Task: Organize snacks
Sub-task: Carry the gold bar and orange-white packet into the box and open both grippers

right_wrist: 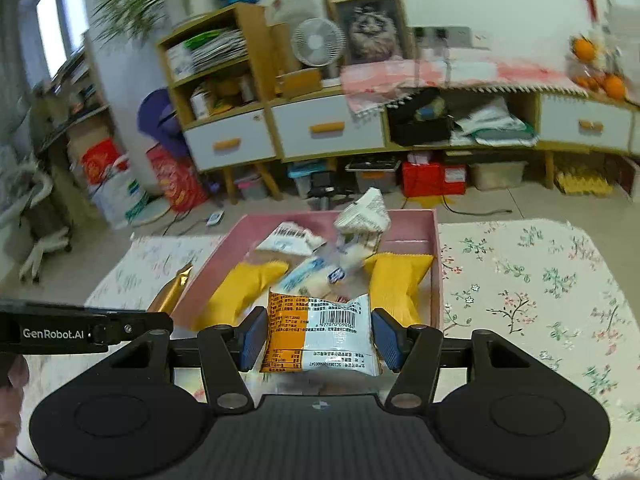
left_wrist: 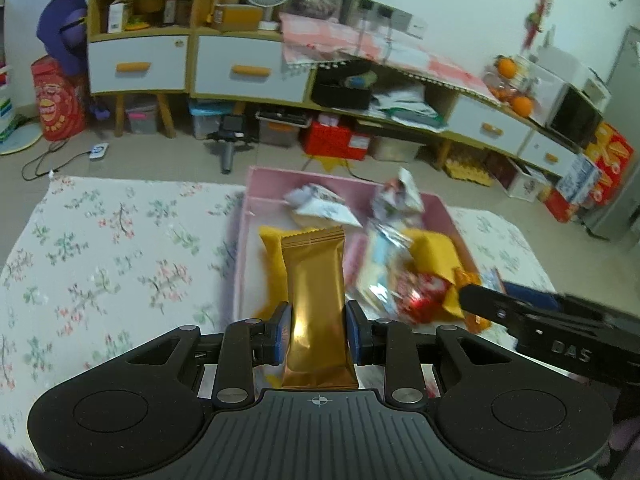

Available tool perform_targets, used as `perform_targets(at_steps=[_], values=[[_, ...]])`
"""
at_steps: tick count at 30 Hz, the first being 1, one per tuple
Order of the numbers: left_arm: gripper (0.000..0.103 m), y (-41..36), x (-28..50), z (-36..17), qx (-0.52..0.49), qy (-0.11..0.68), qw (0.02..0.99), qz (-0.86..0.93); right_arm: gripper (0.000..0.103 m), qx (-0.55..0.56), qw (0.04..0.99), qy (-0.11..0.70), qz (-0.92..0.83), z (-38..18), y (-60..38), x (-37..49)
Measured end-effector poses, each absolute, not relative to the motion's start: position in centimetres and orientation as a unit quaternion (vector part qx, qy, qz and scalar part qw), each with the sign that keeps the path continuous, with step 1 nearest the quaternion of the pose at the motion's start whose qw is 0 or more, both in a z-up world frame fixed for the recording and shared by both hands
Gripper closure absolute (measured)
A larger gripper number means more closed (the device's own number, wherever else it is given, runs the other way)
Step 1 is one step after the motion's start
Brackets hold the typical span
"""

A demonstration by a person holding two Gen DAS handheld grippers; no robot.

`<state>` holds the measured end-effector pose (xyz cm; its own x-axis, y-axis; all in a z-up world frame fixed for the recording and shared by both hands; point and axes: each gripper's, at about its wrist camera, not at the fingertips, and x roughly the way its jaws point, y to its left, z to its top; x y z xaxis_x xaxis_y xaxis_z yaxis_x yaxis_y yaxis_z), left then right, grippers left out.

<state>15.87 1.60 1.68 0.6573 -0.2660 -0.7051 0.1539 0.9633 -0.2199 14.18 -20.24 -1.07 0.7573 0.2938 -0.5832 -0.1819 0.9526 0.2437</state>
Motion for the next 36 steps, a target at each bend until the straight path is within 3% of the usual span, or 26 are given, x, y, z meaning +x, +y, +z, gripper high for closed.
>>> perform_targets(at_steps=[23,25,26,28,36], values=[[0.076,1.2,25.7,-1.3,-0.059,0.391,0.913,-0.101,0.074,0.157,0.931,0.32,0.083,-3.4,-20.1,17.8],[0.072,1.3,25.6,-1.6,-0.065,0.384,0.915,-0.105,0.069,0.159,0.931,0.319,0.082,-3.4,-20.0,17.9],[0.07,1.3,25.6,-1.7,-0.066,0.384,0.915,-0.102,0.061,0.161,0.932,0.316,0.077,-3.4,-20.0,17.8],[0.05,1.3,25.3,-1.8,-0.065,0.379,0.918,-0.098,0.05,0.167,0.932,0.313,0.075,-3.4,-20.2,17.8],[0.037,1.4,24.2,-1.1,-0.051,0.376,0.92,-0.101,0.044,0.157,0.932,0.319,0.071,-3.1,-20.3,17.6]])
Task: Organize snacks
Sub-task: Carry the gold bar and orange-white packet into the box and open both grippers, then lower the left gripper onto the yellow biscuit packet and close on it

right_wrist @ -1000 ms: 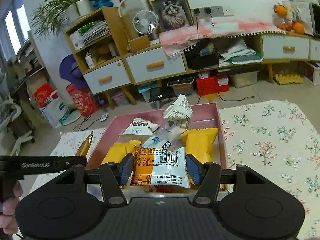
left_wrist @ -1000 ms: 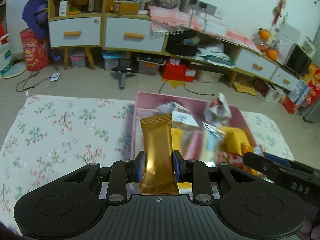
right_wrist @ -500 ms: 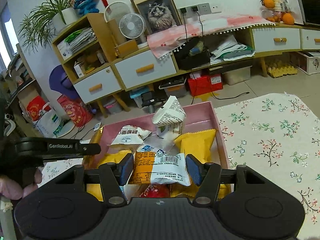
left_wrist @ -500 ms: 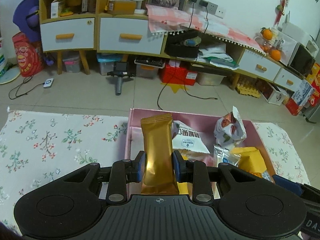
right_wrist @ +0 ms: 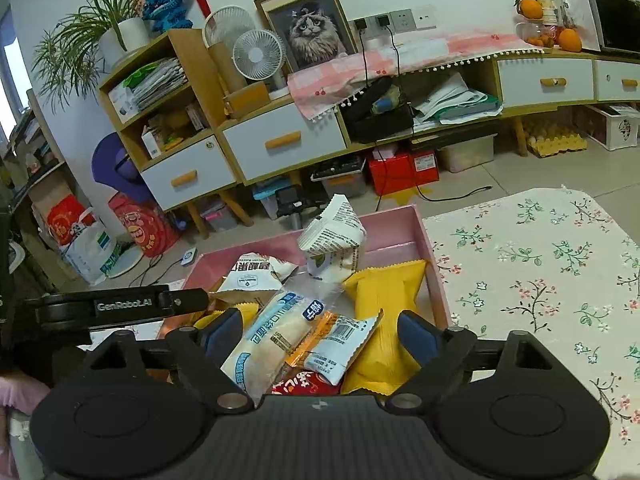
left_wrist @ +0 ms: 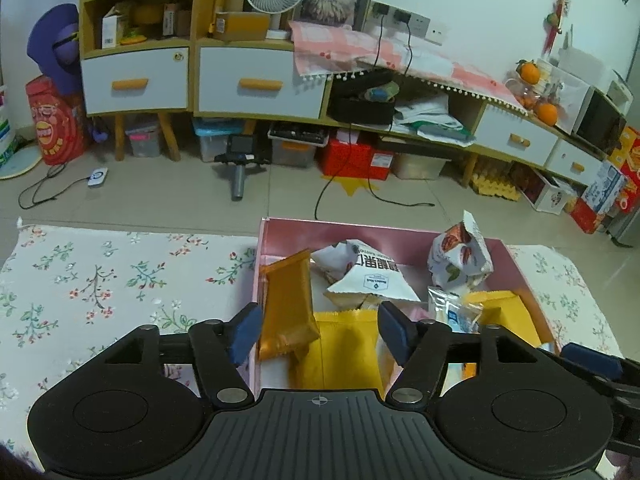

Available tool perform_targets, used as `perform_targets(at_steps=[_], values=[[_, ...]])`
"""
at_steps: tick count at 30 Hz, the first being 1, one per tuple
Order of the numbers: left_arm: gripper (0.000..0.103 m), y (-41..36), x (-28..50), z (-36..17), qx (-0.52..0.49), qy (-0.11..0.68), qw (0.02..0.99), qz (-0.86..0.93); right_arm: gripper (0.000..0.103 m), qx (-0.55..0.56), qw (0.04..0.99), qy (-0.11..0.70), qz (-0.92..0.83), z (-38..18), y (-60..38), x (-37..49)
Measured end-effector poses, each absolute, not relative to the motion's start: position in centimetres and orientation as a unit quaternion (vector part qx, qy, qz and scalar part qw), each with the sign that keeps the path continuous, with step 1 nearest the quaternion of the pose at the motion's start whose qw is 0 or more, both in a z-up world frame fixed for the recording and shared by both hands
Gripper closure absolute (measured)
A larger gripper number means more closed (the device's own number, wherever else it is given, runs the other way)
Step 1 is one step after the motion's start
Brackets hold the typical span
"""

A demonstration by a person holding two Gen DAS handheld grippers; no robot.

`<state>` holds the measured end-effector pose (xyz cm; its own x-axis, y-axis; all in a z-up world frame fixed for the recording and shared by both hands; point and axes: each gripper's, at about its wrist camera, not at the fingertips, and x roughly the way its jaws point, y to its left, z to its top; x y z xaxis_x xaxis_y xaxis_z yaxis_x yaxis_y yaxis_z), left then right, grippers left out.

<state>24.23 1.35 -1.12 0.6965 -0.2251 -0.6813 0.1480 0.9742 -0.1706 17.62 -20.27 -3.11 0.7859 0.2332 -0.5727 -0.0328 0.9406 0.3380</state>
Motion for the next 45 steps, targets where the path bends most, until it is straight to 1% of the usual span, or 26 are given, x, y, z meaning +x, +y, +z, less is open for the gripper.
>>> perform_targets(at_steps=[5,16,25,29,31,32,38,40,45], values=[[0.032,1.4,22.7,-0.6,-0.046,0.378,0.919,-0.102,0.04,0.142,0.933,0.322,0.071,-2.7,-20.1,17.1],[0.023,1.8,18.1,0.2,-0.037,0.386,0.916,-0.107,0.038,0.105,0.935,0.333,0.058,-1.7,-20.0,14.9],[0.015,2.4,14.2,0.5,-0.032,0.394,0.913,-0.102,0.032,0.079,0.935,0.338,0.069,-0.6,-19.1,12.9],[0.013,2.8,12.4,0.1,-0.029,0.401,0.91,-0.101,0.03,0.061,0.933,0.345,0.078,-0.4,-18.7,11.9],[0.008,3.1,11.6,-0.1,-0.024,0.397,0.912,-0.101,0.029,0.046,0.933,0.347,0.081,-0.4,-18.4,11.4],[0.007,3.2,10.9,-0.4,-0.019,0.392,0.914,-0.101,0.029,0.041,0.933,0.349,0.081,-0.4,-18.3,11.1],[0.007,3.3,8.8,-1.1,0.03,0.388,0.915,-0.105,0.028,0.008,0.929,0.36,0.09,-0.9,-17.7,9.4],[0.007,3.4,8.3,-1.2,0.037,0.383,0.916,-0.112,0.026,-0.008,0.928,0.361,0.092,-1.1,-17.7,8.8],[0.006,3.6,7.6,-2.4,0.049,0.391,0.911,-0.123,0.026,-0.032,0.924,0.369,0.094,-2.0,-17.8,7.8]])
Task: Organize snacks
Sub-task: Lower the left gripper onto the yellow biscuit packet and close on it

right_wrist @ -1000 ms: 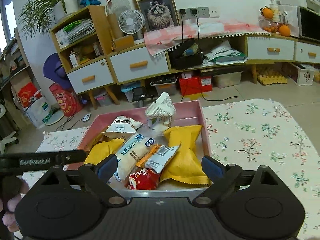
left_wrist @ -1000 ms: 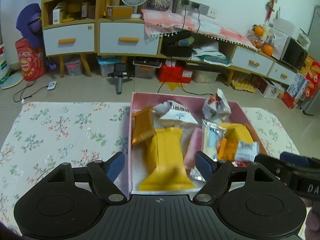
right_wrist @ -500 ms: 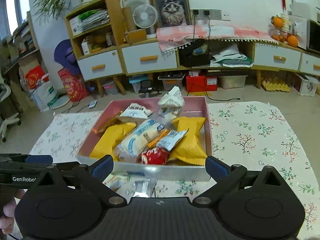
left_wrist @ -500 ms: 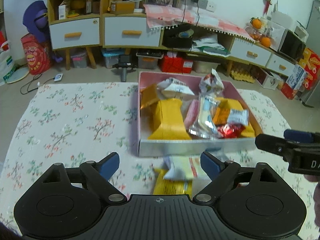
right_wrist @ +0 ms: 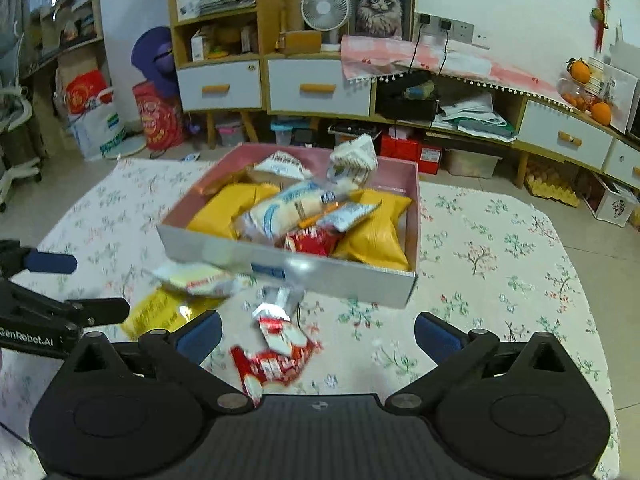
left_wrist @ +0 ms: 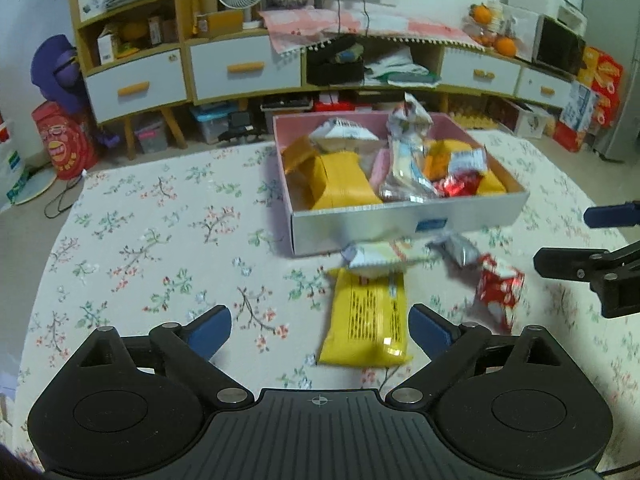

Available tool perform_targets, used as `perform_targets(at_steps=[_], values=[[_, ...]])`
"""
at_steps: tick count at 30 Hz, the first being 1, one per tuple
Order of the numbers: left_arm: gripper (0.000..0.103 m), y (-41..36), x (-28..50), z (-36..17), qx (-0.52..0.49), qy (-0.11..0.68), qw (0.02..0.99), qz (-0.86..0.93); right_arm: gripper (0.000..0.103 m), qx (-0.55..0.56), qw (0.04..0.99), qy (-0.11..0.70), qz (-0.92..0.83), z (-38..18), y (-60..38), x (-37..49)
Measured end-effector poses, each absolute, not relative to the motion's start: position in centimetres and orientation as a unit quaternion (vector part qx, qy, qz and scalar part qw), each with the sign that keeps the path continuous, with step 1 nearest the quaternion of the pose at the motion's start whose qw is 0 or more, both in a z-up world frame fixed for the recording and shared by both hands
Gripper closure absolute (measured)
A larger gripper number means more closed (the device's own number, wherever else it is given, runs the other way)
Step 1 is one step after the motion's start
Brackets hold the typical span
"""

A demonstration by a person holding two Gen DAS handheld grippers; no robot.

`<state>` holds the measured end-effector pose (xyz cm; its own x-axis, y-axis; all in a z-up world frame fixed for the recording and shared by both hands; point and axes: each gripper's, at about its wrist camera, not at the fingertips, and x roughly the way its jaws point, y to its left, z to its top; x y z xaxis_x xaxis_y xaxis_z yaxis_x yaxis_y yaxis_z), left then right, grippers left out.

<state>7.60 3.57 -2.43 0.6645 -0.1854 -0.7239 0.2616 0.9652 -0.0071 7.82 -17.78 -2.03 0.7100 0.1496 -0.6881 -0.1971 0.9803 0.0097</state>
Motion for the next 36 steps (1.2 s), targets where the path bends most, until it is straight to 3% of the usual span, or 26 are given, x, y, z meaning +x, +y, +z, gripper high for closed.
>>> perform_targets(at_steps=[9,27,32,36], values=[[0.006,3.3,7.2,-5.5,0.076,0.382,0.91,-0.145,0.026,-0.074,0.918,0.372,0.115,-4.4,-17.2,6.5],[0.007,1.8,8.7,-7.6,0.036,0.37,0.906,-0.201,0.026,-0.041,0.915,0.377,0.14,-8.5,-17.1,8.5],[0.009,1.7,9.1,-7.5,0.004,0.376,0.911,-0.17,0.029,-0.037,0.918,0.369,0.14,-8.4,-17.4,9.0],[0.021,1.5,9.1,-7.4,-0.003,0.378,0.912,-0.158,0.035,-0.043,0.919,0.364,0.145,-8.3,-17.4,9.1]])
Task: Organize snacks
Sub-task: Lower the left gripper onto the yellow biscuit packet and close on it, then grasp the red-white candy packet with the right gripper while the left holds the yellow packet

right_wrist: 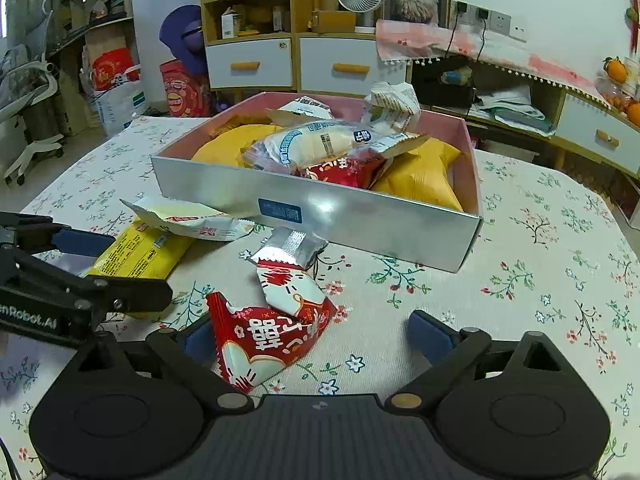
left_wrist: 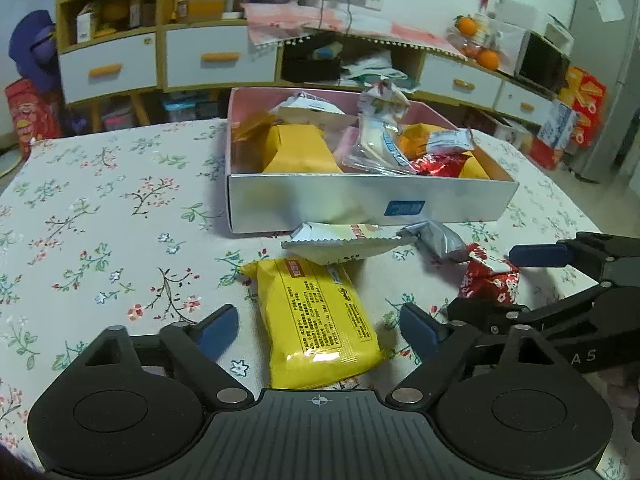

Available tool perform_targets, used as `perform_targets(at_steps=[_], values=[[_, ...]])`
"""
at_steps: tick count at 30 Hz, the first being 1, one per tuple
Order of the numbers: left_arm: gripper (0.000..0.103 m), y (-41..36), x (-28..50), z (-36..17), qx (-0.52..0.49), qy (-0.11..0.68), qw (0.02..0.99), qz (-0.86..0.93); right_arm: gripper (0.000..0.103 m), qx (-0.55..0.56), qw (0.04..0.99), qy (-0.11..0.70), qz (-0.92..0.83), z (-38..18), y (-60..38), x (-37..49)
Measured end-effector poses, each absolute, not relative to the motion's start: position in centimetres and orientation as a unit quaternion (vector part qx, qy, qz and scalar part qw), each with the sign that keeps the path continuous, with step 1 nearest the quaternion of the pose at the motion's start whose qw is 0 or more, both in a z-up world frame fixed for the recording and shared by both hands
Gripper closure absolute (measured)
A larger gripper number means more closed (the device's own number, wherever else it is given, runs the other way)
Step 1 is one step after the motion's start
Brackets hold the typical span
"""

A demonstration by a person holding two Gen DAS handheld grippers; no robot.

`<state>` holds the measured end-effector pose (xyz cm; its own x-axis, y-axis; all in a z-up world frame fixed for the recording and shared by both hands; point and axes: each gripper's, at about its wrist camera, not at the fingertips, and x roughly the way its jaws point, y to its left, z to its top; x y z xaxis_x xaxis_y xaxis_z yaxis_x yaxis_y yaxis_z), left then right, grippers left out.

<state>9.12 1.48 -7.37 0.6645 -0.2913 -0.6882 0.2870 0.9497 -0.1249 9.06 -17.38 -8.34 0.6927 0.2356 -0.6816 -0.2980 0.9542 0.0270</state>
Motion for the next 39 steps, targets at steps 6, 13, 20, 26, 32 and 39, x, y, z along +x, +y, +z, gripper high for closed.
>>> perform_targets(at_steps=[6,13,20,26,32,39], values=[[0.049,1.5,9.1,-7.0,0.004,0.383,0.914,-0.137,0.053,-0.049,0.918,0.36,0.157,-8.0,-17.0,9.0],[0.057,2.1,9.2,-6.5,-0.003,0.401,0.906,-0.134,0.079,-0.05,0.916,0.36,0.169,-7.5,-16.6,8.9],[0.059,2.3,9.0,-6.1,-0.005,0.409,0.902,-0.136,0.089,-0.049,0.915,0.362,0.172,-7.1,-16.9,8.9],[0.062,2.8,8.6,-5.7,-0.006,0.414,0.901,-0.133,0.092,-0.048,0.915,0.364,0.17,-6.9,-17.0,8.9],[0.062,3.3,8.1,-5.2,-0.004,0.411,0.902,-0.129,0.092,-0.051,0.915,0.362,0.168,-6.5,-16.9,8.8],[0.062,3.7,7.6,-4.3,-0.005,0.404,0.906,-0.125,0.092,-0.049,0.918,0.357,0.162,-5.8,-17.1,8.5]])
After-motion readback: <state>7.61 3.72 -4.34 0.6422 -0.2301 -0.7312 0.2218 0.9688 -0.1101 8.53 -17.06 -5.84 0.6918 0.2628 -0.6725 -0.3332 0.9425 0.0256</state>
